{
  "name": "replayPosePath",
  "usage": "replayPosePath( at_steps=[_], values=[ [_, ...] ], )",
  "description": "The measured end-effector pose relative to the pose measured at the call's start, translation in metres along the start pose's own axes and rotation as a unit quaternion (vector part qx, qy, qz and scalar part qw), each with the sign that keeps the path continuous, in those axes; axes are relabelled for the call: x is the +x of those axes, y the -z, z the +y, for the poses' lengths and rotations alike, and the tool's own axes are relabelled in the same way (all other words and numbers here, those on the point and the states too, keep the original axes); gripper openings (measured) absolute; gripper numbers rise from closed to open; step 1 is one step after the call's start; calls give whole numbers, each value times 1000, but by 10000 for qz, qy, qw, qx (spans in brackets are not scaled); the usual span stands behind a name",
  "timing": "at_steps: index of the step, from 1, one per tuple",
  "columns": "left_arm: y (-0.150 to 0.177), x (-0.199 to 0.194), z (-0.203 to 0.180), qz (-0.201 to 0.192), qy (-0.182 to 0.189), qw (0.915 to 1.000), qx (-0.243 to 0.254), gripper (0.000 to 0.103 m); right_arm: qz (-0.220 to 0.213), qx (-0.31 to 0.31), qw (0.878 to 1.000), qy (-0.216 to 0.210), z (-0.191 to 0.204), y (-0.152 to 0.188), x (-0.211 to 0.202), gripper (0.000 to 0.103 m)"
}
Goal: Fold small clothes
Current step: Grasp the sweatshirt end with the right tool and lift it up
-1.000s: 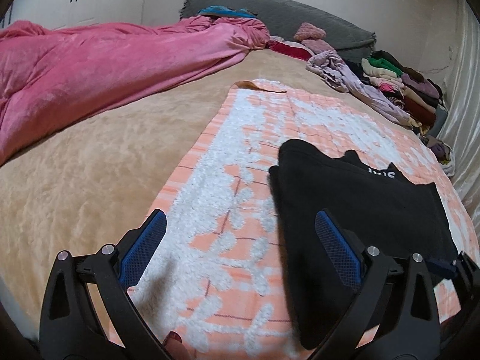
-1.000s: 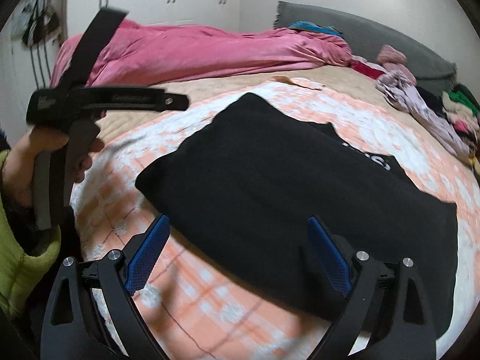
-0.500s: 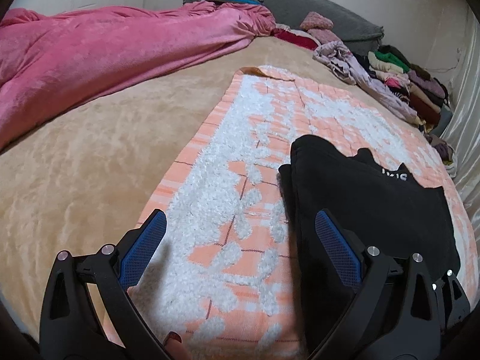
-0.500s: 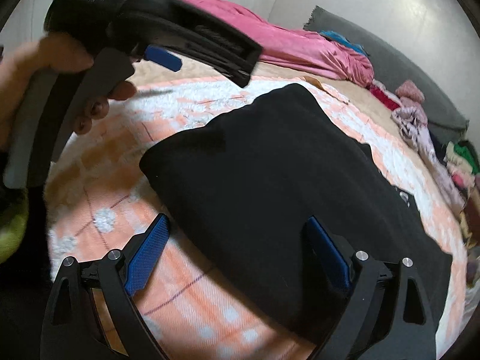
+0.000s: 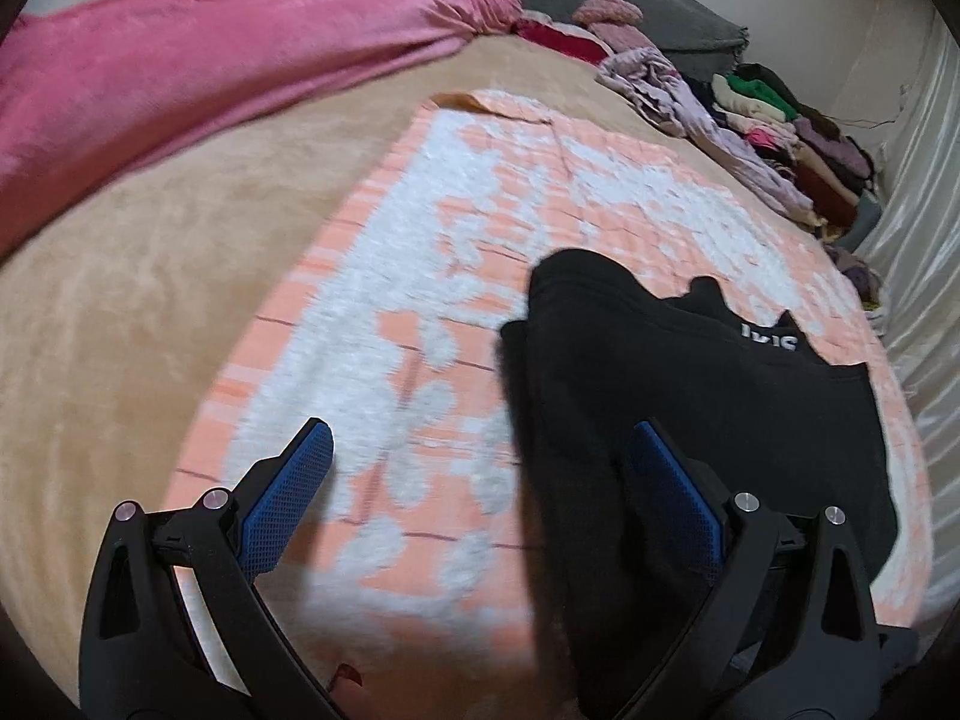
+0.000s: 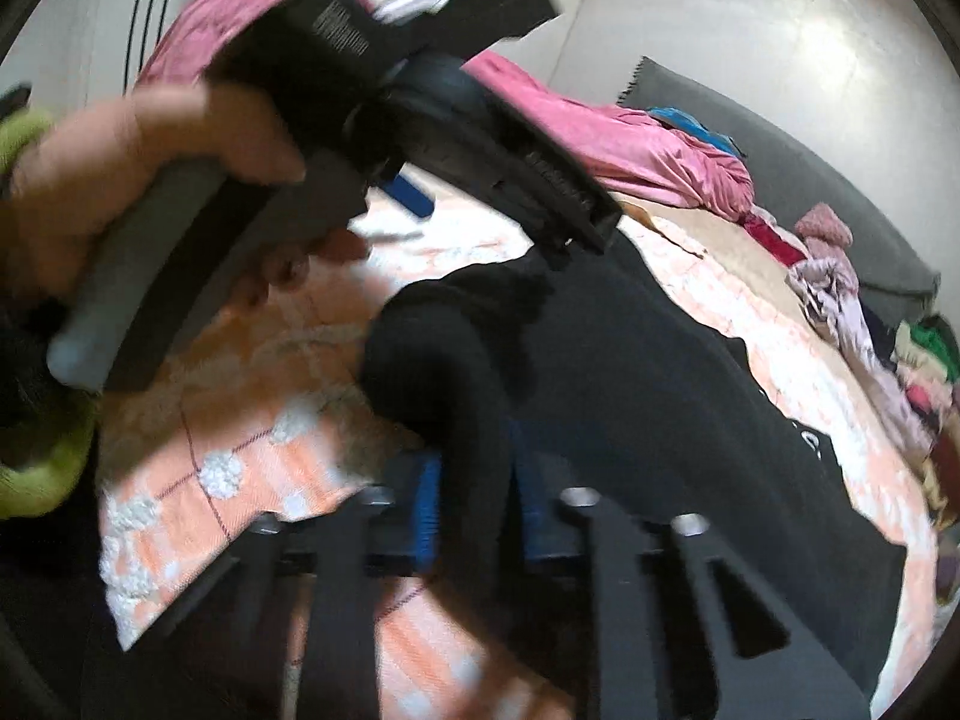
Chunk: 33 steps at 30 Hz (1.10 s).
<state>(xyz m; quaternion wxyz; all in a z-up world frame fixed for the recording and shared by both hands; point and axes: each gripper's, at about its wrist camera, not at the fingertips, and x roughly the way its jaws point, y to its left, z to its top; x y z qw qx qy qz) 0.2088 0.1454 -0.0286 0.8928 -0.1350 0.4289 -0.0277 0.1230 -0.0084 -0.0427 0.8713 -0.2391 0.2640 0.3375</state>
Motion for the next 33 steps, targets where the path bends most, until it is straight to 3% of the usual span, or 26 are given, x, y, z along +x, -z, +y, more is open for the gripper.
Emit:
replayPosePath(
  at_steps=[3, 9, 10, 11, 13, 14, 15, 24, 33],
  values=[
    [-2, 10, -4, 228, 364, 9990, -134, 91, -124, 405, 9988, -253, -12, 0, -7, 12],
    [-4, 29, -24, 517, 575, 9970, -65, 68, -287, 614, 9969, -396, -16, 0, -17, 12],
    [-5, 31, -26, 539, 580, 9968, -72, 61, -296, 642, 9966, -411, -16, 1, -19, 12],
    [-6, 33, -28, 582, 711, 9957, -130, 45, -303, 675, 9963, -434, -18, 2, -19, 12],
    [-8, 35, -30, 606, 724, 9953, -214, 35, -317, 758, 9955, -472, -20, 3, -19, 12],
    [-9, 35, -32, 593, 727, 9954, -193, 20, -335, 801, 9950, -489, -22, 3, -19, 12],
    [-11, 33, -35, 571, 719, 9956, -181, 15, -370, 847, 9945, -501, -25, 3, -20, 11],
    [-27, -7, -69, 211, 772, 9968, -64, 10, -967, 1500, 9826, -506, -56, 16, -60, 10],
    [-40, -33, -159, -20, 734, 9958, 555, 10, -1541, 2471, 9555, -478, -108, 49, -109, 8]
  ],
)
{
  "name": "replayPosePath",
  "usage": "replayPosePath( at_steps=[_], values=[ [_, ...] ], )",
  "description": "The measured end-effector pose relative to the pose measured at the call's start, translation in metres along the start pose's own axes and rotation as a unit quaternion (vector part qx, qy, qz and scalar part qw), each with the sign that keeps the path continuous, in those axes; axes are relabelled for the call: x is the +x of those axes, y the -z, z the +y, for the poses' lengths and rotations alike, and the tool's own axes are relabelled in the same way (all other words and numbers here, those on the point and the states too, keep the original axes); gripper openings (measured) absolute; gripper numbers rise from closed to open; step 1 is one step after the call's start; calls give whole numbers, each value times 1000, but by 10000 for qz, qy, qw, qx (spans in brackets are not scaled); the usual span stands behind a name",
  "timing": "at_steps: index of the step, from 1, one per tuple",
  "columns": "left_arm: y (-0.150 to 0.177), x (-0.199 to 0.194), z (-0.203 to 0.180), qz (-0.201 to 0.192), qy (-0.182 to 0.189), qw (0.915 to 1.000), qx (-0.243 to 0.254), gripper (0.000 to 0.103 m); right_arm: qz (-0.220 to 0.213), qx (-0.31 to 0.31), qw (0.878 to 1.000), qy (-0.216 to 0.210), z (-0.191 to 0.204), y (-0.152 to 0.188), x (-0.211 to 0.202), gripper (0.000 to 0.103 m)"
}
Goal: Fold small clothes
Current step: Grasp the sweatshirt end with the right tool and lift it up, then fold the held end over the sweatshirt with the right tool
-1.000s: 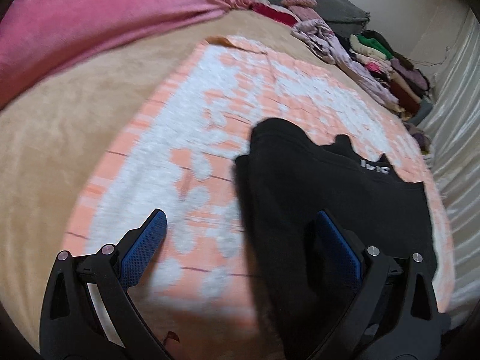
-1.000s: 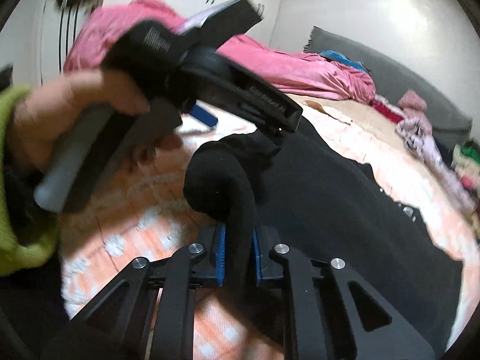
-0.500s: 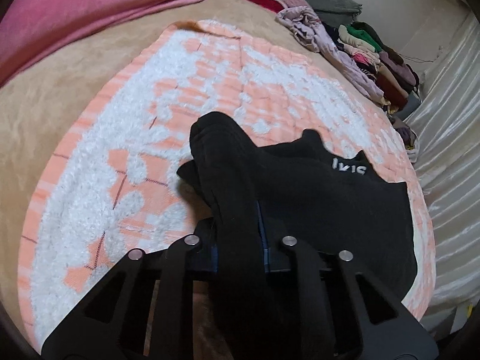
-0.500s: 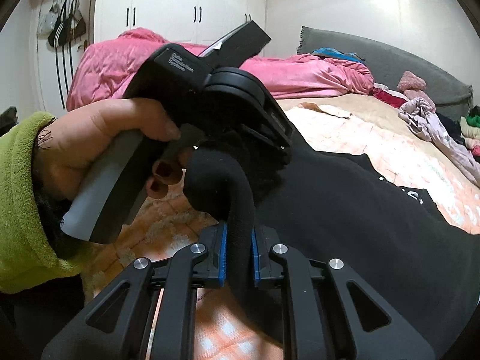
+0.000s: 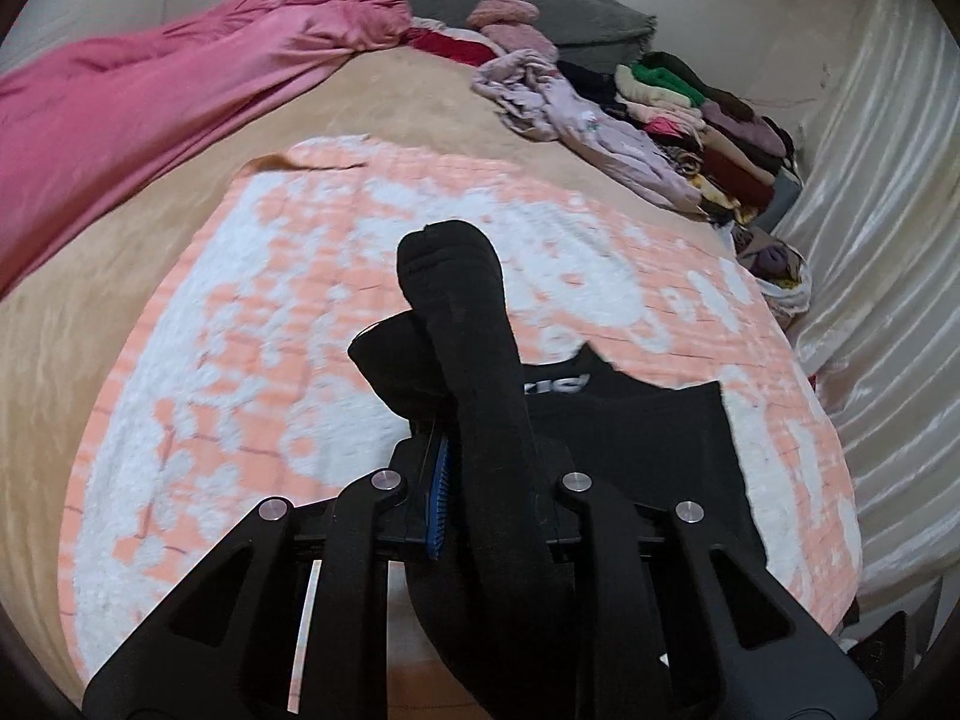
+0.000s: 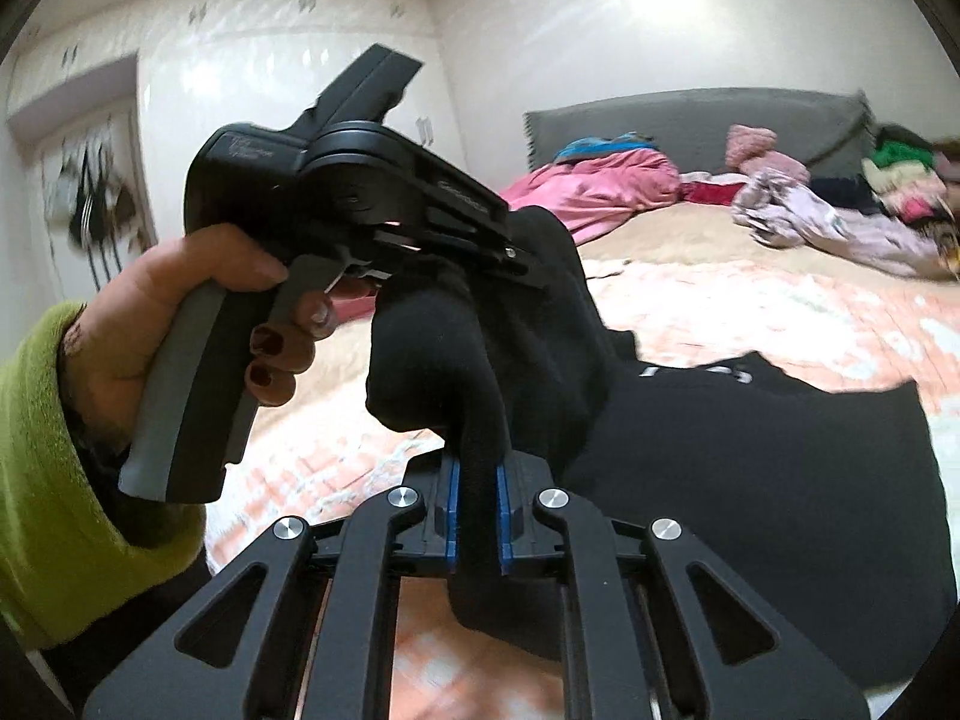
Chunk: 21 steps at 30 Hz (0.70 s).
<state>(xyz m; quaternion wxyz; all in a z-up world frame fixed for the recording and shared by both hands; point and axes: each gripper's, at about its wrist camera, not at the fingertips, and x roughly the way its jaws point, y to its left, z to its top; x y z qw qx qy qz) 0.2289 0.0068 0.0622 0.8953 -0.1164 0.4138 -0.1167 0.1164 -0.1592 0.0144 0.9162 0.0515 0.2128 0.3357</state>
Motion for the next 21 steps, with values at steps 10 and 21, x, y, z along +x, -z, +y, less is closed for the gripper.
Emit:
replayPosePath(
  at_steps=[10, 21],
  values=[
    [-4, 36, -87, 252, -96, 9982, 528, 11, -380, 903, 9949, 256, -60, 17, -56, 7],
    [1, 86, -155, 641, -218, 9935, 918, 11, -566, 1354, 9878, 527, -103, 37, -89, 7]
  ],
)
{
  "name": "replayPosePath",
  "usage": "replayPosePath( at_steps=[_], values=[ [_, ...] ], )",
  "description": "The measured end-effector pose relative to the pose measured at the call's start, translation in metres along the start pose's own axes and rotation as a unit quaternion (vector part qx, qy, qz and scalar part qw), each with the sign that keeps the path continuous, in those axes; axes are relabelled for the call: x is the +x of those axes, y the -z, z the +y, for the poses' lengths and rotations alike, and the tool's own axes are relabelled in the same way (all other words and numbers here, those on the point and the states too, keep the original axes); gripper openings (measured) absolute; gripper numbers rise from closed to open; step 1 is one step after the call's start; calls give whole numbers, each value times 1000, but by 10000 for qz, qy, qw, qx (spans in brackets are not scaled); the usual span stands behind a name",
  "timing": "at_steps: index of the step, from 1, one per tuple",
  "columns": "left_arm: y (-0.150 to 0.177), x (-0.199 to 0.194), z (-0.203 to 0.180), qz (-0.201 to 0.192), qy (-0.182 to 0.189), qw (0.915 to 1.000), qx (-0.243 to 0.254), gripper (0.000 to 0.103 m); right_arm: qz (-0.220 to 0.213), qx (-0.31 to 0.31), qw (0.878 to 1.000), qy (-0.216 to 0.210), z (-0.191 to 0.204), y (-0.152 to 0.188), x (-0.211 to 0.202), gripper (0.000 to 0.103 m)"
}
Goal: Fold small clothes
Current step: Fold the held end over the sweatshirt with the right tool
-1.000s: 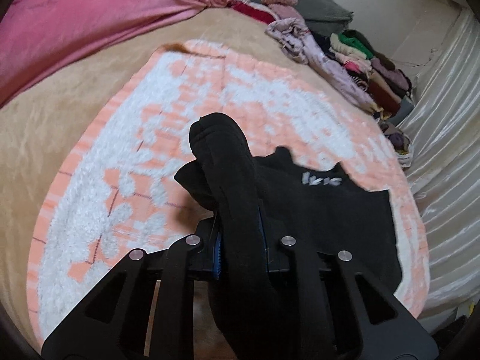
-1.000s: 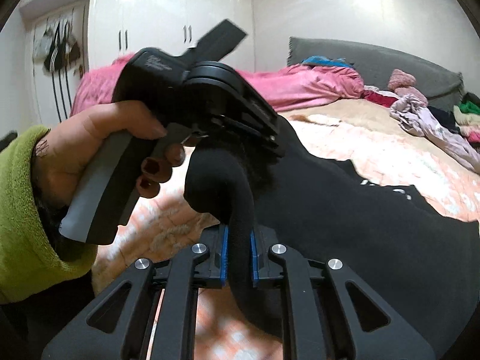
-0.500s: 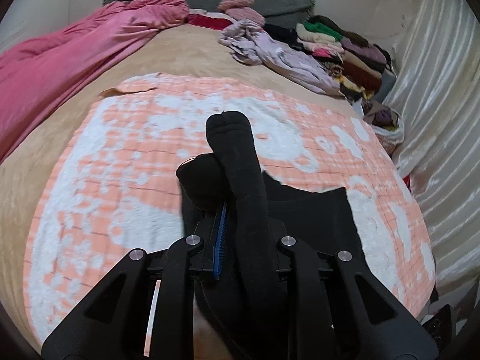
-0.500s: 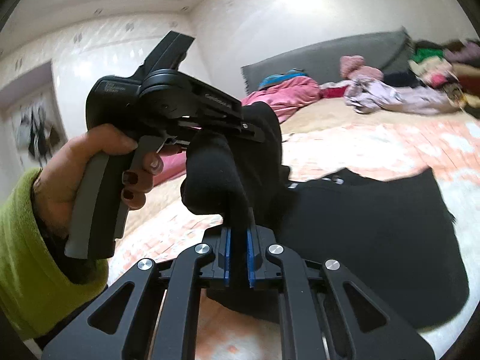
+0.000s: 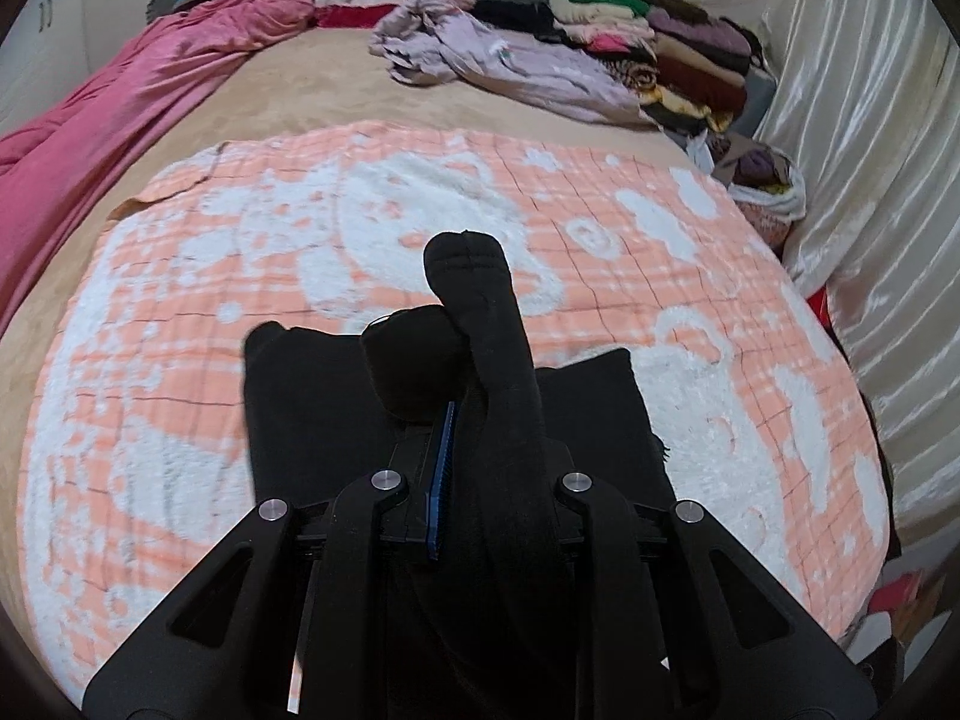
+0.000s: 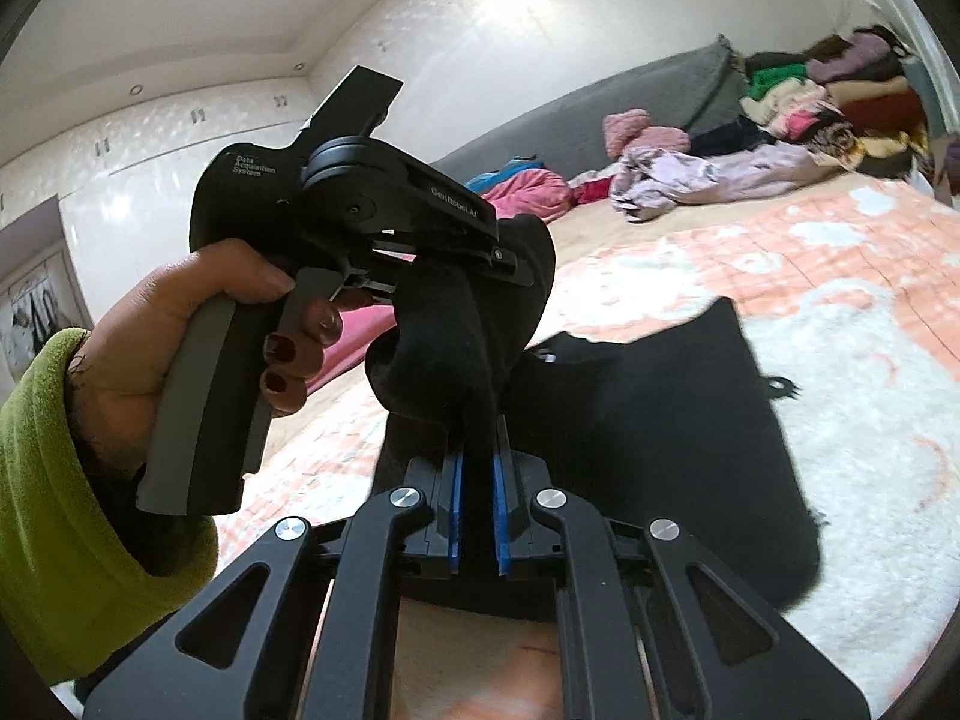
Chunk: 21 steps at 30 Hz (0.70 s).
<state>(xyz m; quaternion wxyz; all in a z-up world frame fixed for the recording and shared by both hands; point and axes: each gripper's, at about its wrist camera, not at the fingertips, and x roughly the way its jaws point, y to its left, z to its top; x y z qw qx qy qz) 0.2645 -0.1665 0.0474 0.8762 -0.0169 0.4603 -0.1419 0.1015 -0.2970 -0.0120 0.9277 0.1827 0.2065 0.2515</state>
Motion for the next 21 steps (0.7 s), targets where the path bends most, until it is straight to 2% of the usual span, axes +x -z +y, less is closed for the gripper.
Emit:
replayPosePath(
  at_steps=[6, 9, 10, 11, 13, 14, 16, 18, 19, 21],
  values=[
    [2, 24, -29, 142, -65, 9996, 215, 13, 113, 269, 9994, 189, -21, 5, -10, 7],
    [6, 32, -39, 158, 83, 9994, 303, 25, 224, 328, 9988, 285, -27, 9, -11, 7],
    [7, 34, -42, 137, 172, 9991, 366, 40, 268, 339, 9986, 304, -29, 9, -10, 7],
    [10, 33, -43, 83, 377, 9984, 421, 61, 318, 336, 9983, 346, -29, 10, -10, 8],
    [14, 28, -40, -27, 611, 9975, 351, 75, 459, 369, 9969, 512, -33, 13, -10, 10],
    [16, 24, -36, -90, 691, 9972, 285, 75, 504, 411, 9963, 566, -38, 13, -11, 11],
    [21, 10, -20, -306, 863, 9958, 28, 75, 641, 479, 9943, 704, -47, 17, -15, 21],
    [27, -8, 2, -604, 939, 9934, -253, 75, 707, 500, 9929, 816, -54, 19, -22, 22],
    [30, -15, 11, -727, 901, 9928, -317, 74, 732, 494, 9920, 905, -57, 19, -26, 22],
    [39, -26, 36, -974, 496, 9928, -489, 74, 697, 499, 9901, 1111, -62, 15, -38, 24]
  ],
)
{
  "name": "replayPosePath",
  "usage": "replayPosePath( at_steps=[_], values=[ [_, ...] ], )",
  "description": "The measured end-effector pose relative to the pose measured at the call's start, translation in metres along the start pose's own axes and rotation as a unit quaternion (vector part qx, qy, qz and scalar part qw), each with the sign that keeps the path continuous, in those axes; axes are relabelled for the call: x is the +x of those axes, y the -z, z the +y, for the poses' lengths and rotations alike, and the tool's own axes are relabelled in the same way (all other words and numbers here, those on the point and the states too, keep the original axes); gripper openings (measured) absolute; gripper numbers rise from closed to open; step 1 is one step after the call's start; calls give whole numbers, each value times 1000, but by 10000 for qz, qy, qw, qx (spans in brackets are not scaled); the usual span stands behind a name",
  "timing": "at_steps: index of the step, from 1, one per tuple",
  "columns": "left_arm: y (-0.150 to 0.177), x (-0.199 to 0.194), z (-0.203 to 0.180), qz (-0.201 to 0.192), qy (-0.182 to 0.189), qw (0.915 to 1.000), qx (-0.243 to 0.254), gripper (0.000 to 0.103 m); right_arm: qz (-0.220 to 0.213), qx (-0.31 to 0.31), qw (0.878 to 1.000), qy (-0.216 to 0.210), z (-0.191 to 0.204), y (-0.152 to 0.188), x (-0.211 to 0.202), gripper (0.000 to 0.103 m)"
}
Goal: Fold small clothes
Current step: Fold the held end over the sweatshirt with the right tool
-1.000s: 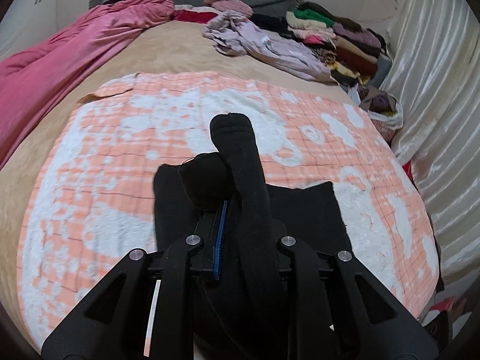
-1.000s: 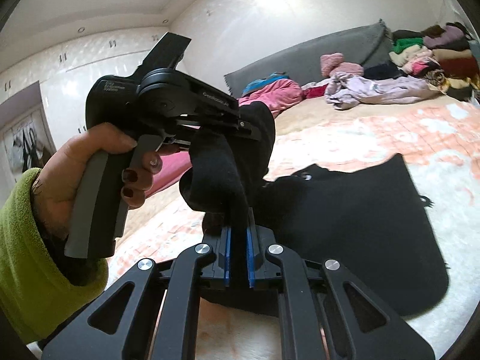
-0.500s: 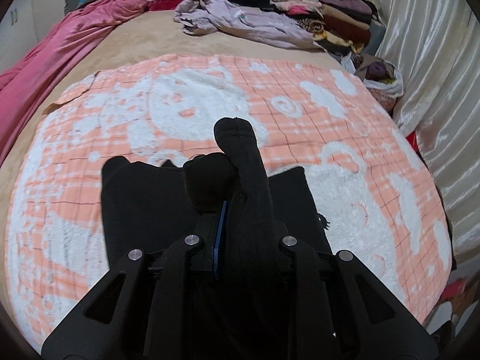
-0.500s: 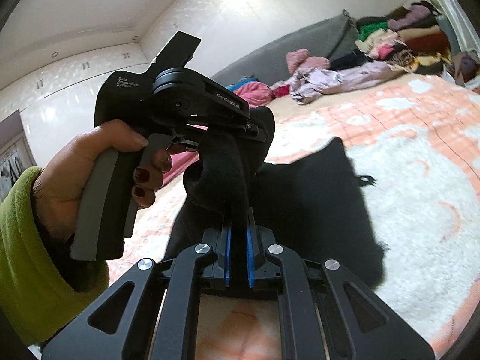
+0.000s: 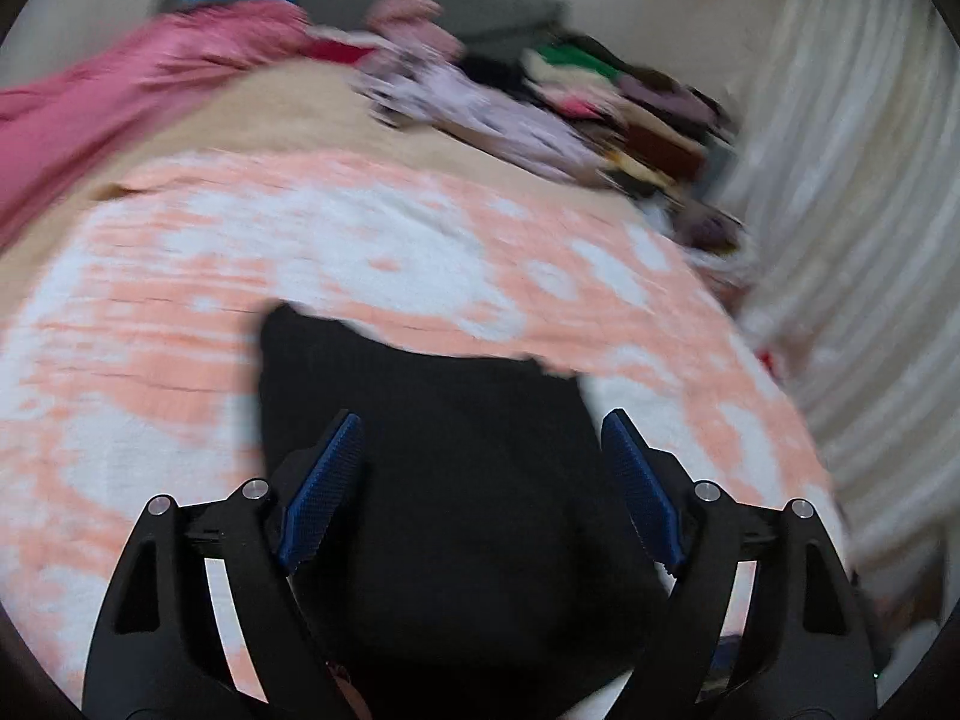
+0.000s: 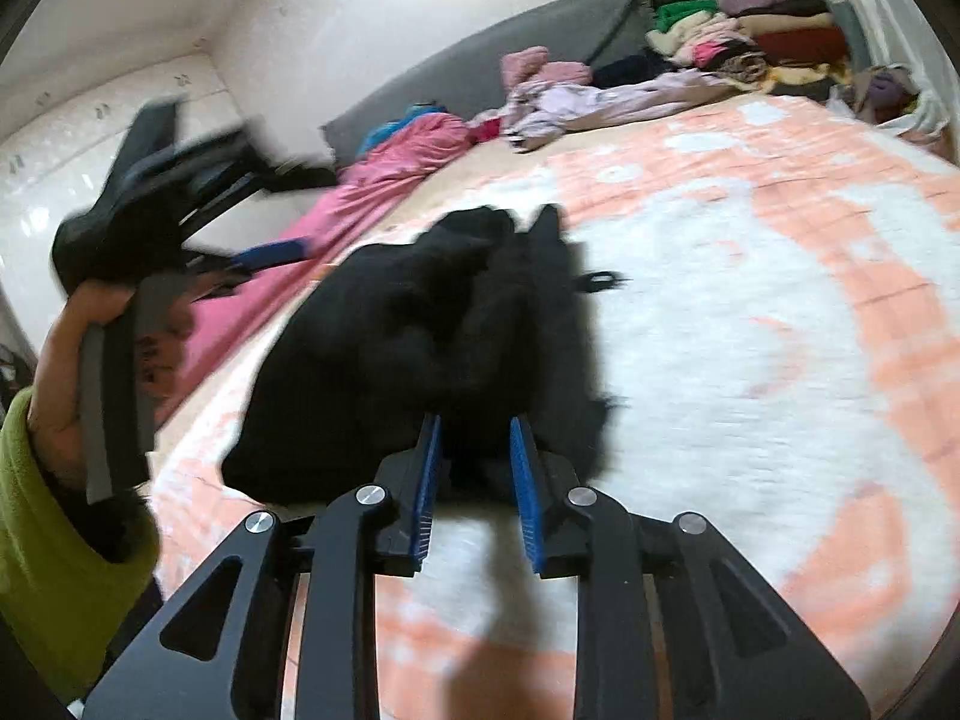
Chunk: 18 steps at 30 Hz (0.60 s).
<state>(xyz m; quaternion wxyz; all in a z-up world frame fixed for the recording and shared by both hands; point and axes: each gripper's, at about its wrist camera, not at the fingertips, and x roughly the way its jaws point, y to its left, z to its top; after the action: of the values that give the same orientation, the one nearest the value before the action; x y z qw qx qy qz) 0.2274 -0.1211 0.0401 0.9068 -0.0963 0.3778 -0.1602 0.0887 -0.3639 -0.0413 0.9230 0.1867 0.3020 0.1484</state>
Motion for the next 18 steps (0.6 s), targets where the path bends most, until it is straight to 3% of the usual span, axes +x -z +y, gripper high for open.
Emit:
replayPosePath(
  at_steps=[2, 4, 7, 10, 12, 18],
  values=[
    [6, -9, 22, -177, -403, 9990, -78, 74, -120, 87, 9999, 51, -6, -6, -10, 27],
    [19, -11, 42, -230, -741, 9968, -164, 72, -180, 108, 9998, 31, -9, -21, -12, 38],
    [37, -2, 54, -78, -635, 9977, -234, 72, -160, -98, 9998, -5, 2, -50, -3, 46],
    [58, 10, 48, 14, -464, 9988, -138, 72, 148, -347, 9987, -335, 21, -81, 23, 58],
    [67, 13, 41, -100, -576, 9983, 61, 72, 448, -438, 9975, -327, 29, -98, 46, 67],
    [62, 13, 37, -115, -649, 9968, 461, 71, 1353, -308, 9903, 113, 26, -119, 123, 70]
  ],
)
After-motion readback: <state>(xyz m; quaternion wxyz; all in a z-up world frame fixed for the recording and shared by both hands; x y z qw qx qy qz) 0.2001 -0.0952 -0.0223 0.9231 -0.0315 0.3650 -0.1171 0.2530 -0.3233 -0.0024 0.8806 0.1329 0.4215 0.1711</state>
